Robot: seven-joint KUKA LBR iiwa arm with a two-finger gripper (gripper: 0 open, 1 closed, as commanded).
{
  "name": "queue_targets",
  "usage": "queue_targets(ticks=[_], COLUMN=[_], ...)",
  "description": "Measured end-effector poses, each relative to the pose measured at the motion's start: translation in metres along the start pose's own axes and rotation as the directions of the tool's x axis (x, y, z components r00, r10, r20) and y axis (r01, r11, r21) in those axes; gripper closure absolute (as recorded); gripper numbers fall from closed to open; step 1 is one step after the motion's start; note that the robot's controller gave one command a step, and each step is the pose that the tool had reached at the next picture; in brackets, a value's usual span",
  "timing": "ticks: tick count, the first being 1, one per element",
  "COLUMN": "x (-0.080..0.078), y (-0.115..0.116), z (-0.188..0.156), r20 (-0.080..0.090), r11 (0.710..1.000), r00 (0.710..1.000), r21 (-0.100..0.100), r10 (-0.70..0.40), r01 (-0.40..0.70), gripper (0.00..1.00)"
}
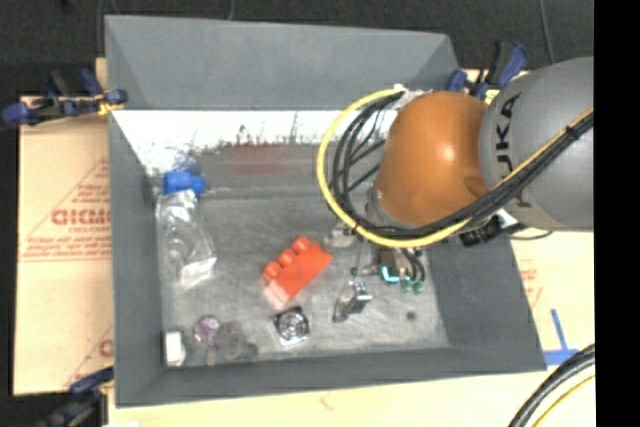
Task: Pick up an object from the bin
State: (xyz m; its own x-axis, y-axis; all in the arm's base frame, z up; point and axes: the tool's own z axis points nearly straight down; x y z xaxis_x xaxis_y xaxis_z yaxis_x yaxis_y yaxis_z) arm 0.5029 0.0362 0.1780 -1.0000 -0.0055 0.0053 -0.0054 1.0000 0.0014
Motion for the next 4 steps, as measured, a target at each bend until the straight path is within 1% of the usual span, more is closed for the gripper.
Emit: queue_targets(ticks=[1, 2, 3, 4], x=[0.019, -0.025, -0.025, -0.019], y=[-0.04, 0.025, 0.026, 0.05], z=[-0.062, 0.085, 0.084, 0.097], r20=[0.012, 0.013, 0.01, 0.03], r11=[0.992, 0.999, 0.999, 0.999], r00=[0.992, 0.999, 0.999, 0.999], r21=[0.0, 0.0, -0.001, 0.007], r10=[0.128, 0.044, 0.044, 0.045], r01=[-0.128, -0.044, -0.044, -0.045], gripper=[0.0, 0.0, 1.0, 1.0])
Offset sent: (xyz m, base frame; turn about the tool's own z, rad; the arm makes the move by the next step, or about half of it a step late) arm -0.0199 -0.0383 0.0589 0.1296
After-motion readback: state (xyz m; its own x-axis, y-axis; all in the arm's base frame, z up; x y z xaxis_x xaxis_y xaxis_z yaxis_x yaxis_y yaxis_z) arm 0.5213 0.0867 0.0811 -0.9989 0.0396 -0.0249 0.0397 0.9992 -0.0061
